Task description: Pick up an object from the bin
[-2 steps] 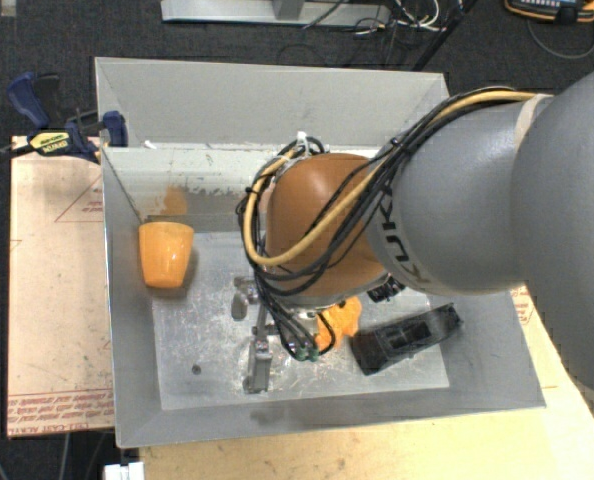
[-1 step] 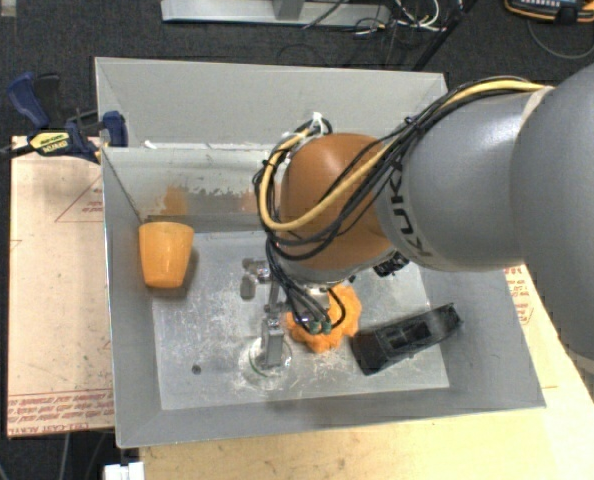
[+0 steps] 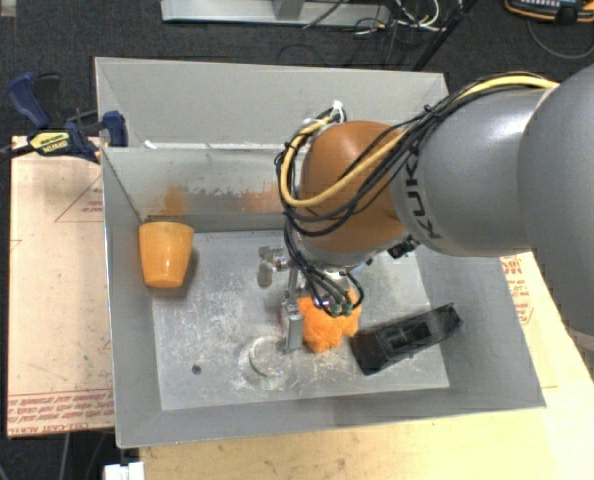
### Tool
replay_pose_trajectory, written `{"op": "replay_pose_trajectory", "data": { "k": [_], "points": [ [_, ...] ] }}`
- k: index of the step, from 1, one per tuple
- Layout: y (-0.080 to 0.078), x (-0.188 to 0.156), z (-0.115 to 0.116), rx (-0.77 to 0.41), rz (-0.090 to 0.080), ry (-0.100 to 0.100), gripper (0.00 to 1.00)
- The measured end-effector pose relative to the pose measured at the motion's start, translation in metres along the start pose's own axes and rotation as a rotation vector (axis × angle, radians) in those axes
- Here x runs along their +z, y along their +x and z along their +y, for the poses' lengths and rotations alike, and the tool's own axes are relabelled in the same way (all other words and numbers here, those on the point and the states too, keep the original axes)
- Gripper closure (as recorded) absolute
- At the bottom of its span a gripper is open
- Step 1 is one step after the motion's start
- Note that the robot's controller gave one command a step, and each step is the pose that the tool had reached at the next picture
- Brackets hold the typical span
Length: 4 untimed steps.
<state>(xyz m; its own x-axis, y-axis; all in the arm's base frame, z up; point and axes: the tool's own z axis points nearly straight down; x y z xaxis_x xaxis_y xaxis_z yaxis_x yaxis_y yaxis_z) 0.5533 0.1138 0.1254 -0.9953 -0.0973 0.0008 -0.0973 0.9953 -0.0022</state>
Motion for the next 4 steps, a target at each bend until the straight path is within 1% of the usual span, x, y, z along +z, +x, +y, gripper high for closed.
{"op": "replay_pose_trajectory", "data": {
  "k": [1,2,3,4],
  "points": [
    [0.013,0.027,-0.013,-0.033,-0.006,-0.007,0.0],
    [0.016,0.039,-0.023,-0.049,0.005,-0.009,0.0],
    [0.014,0.021,-0.038,-0.077,-0.004,-0.003,0.0],
    [-0.017,0.038,-0.1,-0.249,-0.01,-0.008,1.0]
  ]
}}
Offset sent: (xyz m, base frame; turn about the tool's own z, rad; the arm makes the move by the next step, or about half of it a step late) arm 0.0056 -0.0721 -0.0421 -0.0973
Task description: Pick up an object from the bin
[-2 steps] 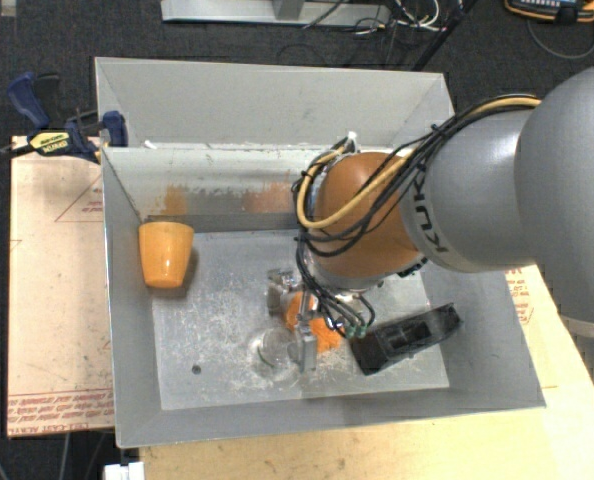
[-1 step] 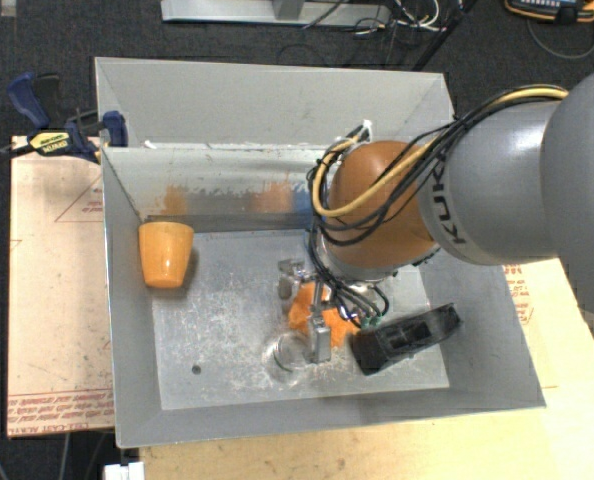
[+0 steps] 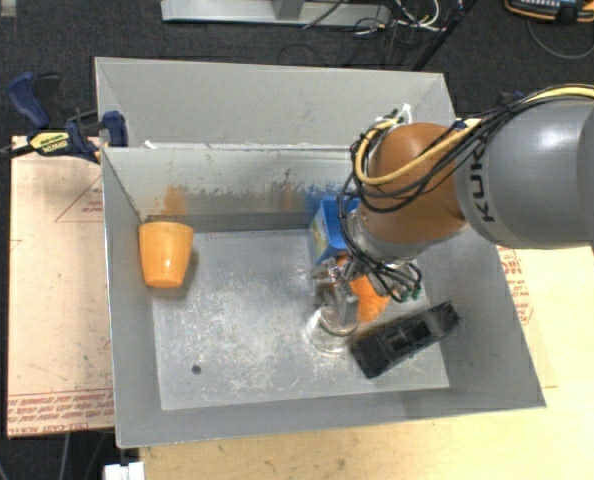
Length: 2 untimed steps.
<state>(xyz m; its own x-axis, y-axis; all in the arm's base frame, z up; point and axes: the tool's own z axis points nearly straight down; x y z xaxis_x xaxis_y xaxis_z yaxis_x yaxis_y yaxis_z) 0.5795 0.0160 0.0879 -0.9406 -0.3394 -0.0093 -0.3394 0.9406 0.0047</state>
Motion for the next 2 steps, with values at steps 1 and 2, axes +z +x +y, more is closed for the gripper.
{"op": "replay_pose_trajectory", "data": {
  "k": [1,2],
  "points": [
    [0.0,0.0,0.0,0.0,0.0,0.0,0.0],
    [0.0007,0.0019,0.0015,0.0,0.001,-0.003,0.0]
  ]
}}
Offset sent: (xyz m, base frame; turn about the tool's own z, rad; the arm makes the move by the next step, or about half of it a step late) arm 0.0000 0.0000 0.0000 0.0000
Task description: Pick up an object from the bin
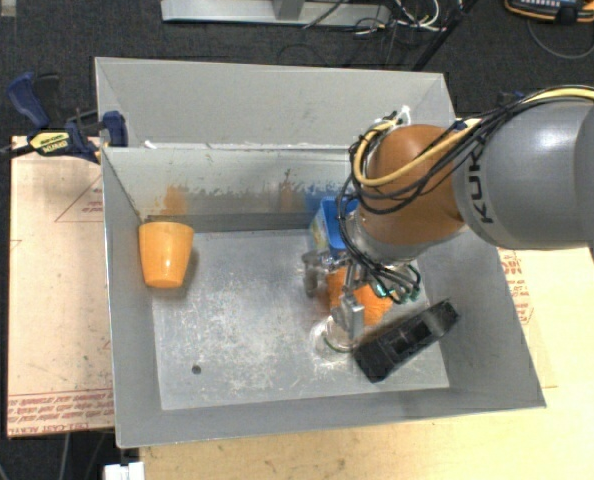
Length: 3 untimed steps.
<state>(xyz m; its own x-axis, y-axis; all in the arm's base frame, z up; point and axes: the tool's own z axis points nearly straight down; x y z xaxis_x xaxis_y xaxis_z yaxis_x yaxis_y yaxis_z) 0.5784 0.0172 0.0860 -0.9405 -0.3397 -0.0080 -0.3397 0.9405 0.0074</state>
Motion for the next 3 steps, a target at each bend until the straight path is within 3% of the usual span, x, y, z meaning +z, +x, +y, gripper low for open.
{"op": "replay_pose_trajectory", "data": {
  "k": [1,2,3],
  "points": [
    [0.057,-0.022,-0.017,0.006,0.001,-0.003,0.0],
    [0.086,-0.043,-0.027,-0.024,0.003,0.003,0.0],
    [0.018,-0.039,-0.048,-0.434,-0.003,-0.005,1.0]
  ]
}}
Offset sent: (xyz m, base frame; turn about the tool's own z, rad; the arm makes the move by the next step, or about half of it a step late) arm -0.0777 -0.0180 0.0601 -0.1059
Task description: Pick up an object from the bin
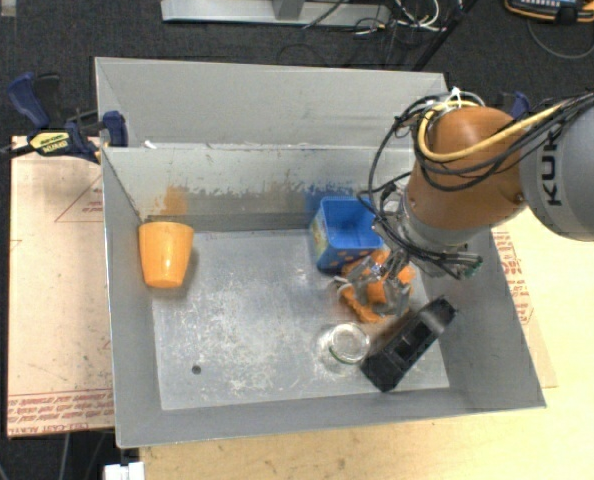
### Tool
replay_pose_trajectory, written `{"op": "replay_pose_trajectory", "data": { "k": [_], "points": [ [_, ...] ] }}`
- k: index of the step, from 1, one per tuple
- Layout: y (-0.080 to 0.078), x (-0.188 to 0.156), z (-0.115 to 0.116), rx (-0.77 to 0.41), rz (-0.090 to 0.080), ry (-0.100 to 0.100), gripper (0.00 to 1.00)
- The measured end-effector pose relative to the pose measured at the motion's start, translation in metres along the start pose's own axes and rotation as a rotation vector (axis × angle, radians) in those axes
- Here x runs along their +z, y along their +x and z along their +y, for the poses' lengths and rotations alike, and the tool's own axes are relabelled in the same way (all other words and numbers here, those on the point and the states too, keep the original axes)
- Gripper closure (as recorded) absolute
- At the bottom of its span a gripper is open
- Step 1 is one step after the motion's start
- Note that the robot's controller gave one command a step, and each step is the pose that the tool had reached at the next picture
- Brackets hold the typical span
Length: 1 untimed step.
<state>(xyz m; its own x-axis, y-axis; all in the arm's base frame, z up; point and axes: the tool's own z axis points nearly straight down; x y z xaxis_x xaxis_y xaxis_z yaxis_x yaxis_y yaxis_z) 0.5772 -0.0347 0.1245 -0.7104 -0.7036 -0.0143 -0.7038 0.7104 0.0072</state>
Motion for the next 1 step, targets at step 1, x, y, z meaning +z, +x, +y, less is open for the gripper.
{"op": "replay_pose_trajectory", "data": {
  "k": [1],
  "points": [
    [0.0,0.0,0.0,0.0,0.0,0.0,1.0]
  ]
}}
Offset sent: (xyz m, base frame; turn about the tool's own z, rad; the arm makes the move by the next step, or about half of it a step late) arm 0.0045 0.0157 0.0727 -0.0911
